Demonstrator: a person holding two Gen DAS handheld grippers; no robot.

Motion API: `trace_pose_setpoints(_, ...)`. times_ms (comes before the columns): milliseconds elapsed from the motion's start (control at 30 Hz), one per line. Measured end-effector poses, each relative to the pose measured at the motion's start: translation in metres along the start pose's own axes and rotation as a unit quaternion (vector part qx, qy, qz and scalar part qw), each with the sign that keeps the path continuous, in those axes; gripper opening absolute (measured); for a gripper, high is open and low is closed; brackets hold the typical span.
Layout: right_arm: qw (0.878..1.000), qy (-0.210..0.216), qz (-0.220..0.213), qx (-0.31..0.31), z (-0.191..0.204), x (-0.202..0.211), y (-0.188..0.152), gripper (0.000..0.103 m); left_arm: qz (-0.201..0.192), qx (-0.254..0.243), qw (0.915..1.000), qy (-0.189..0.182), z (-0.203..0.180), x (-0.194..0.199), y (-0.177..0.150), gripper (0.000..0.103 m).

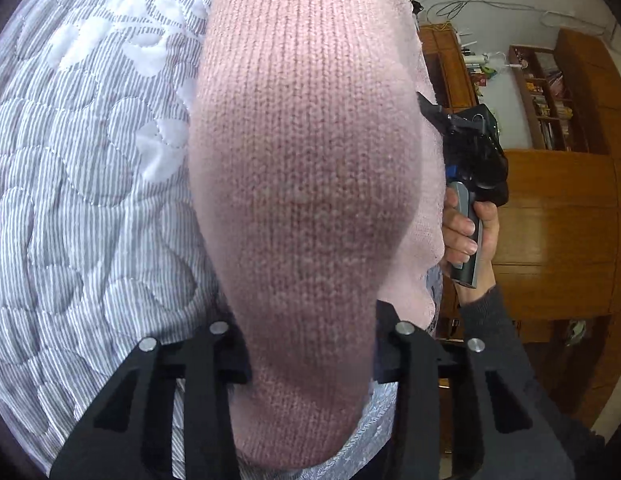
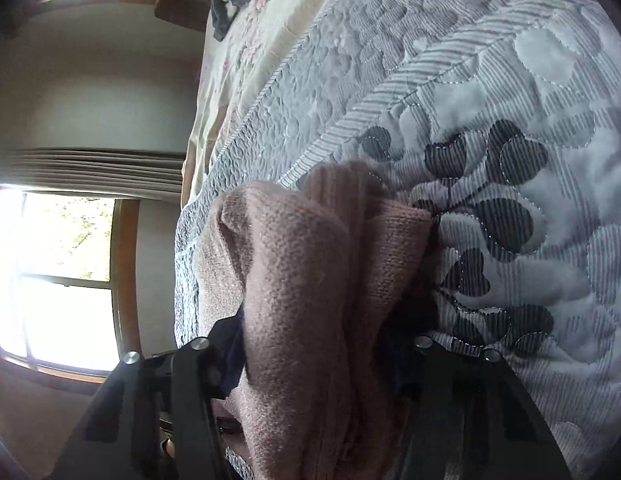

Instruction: Fold small clothes

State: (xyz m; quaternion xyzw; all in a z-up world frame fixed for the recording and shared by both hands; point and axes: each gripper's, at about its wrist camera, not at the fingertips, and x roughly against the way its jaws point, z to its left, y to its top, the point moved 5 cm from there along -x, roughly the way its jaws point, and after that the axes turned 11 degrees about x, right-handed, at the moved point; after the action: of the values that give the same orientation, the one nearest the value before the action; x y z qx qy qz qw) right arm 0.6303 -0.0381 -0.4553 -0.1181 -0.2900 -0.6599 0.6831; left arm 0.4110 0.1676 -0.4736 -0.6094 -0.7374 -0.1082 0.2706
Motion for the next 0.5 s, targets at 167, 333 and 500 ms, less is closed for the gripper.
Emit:
trace_pose_setpoints(167, 0.999, 0.017, -0.03, -0.006, 0.009, 0.01, -0.002, 0.048, -0.027, -0.025, 0.9993, 0.012, -0.023, 0.013, -0.004, 0.029)
trace_pose_setpoints(333, 0.999, 0.031, -0.036, 0.009, 0.04, 0.01, -0.004, 0.046, -0.041, -0.033, 0.9986, -0.002, -0.041, 0.035, -0.008, 0.028)
trace_pose_setpoints(500, 0.998, 0.045, -0.025, 0.021, 0.078, -0.008, -0.01, 0.046, -0.059, -0.046, 0.9972, 0.002, -0.045, 0.072, -0.024, 0.027)
